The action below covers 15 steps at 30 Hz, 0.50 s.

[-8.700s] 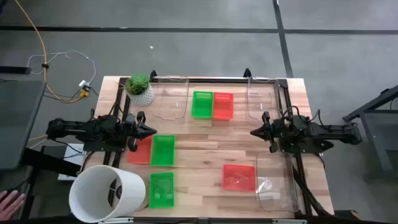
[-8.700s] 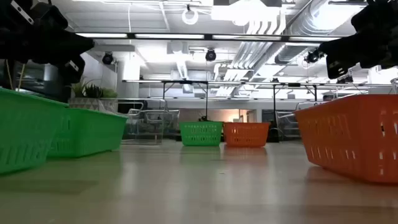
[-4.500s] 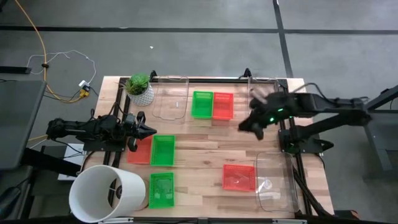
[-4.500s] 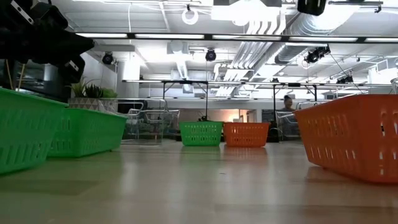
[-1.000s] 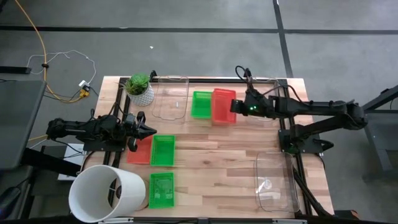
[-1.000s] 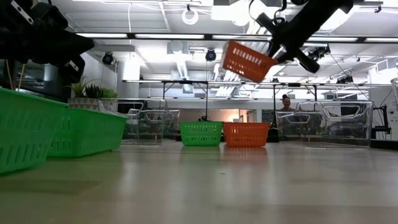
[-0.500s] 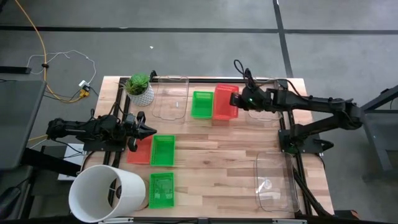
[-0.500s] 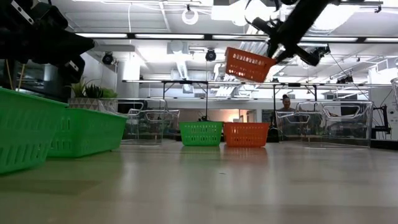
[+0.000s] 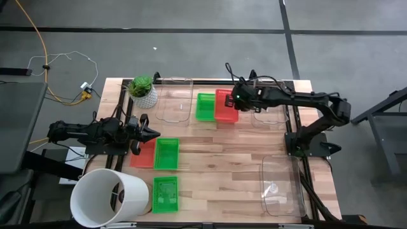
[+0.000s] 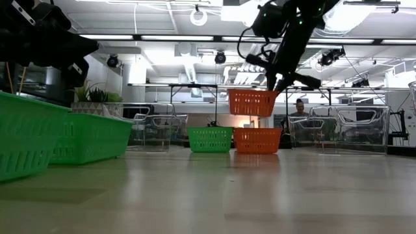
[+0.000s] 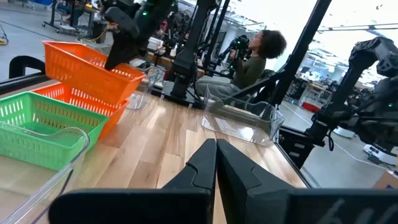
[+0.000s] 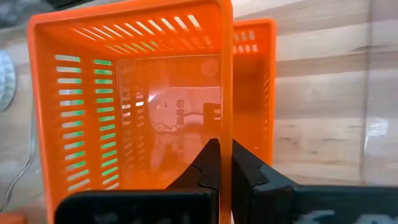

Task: Stack baskets by color
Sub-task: Stack the bottom orange bin on the top orange bin

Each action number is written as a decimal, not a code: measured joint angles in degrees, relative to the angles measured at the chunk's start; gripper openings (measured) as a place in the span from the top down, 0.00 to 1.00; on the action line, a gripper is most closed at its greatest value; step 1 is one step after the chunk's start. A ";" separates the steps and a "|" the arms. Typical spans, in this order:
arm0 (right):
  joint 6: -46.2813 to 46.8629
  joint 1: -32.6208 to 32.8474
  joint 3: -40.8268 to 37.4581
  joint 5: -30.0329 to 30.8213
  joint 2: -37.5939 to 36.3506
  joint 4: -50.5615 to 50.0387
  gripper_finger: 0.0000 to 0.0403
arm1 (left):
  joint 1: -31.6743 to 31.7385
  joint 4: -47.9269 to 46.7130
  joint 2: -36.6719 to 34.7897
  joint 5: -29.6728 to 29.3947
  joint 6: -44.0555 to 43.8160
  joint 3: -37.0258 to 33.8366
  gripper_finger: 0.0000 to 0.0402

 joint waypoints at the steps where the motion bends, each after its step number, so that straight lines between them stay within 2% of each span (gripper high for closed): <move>1: -0.06 -0.45 0.00 0.01 0.18 -0.02 1.00 | -0.01 0.00 0.02 0.00 0.00 0.00 1.00; 15: -4.15 -2.56 0.07 -1.95 4.09 -0.38 1.00 | -0.01 0.00 0.02 -0.25 0.00 0.00 1.00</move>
